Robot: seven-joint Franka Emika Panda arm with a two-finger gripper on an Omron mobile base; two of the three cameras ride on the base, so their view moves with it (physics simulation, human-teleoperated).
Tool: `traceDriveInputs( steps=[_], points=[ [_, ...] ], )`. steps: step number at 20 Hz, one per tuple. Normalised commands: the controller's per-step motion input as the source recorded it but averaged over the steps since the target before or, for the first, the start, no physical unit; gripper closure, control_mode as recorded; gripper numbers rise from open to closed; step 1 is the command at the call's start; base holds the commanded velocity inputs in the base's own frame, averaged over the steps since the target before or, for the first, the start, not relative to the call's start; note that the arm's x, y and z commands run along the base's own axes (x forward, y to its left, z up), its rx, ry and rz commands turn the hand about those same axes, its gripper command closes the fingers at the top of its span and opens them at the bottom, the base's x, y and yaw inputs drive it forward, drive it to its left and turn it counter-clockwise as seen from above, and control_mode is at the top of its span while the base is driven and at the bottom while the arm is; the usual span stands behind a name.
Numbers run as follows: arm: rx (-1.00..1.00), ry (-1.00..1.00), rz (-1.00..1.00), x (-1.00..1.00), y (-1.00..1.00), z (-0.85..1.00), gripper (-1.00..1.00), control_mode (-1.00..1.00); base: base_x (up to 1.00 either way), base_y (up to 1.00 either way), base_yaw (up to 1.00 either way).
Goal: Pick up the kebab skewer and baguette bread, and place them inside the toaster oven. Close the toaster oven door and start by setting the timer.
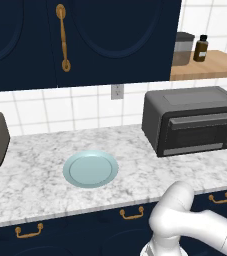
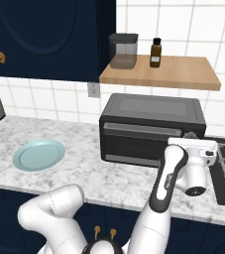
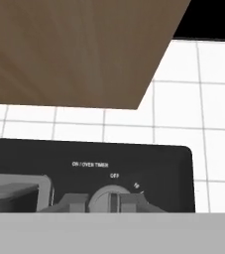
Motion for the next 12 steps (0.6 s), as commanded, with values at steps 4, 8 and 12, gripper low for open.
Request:
traceDriveInputs(
  steps=[4,8,12],
  points=[
    [0.08,0.03,0.00,0.00,0.17,0.04,1.00,-1.00,0.00,0.00,0.00],
    [0.11,0.05,0.00,0.00,0.01,0.13,1.00,-1.00,0.00,0.00,0.00],
    [0.16,0.03,0.00,0.00,0.07,0.01,1.00,-1.00,0.00,0.00,0.00]
  ],
)
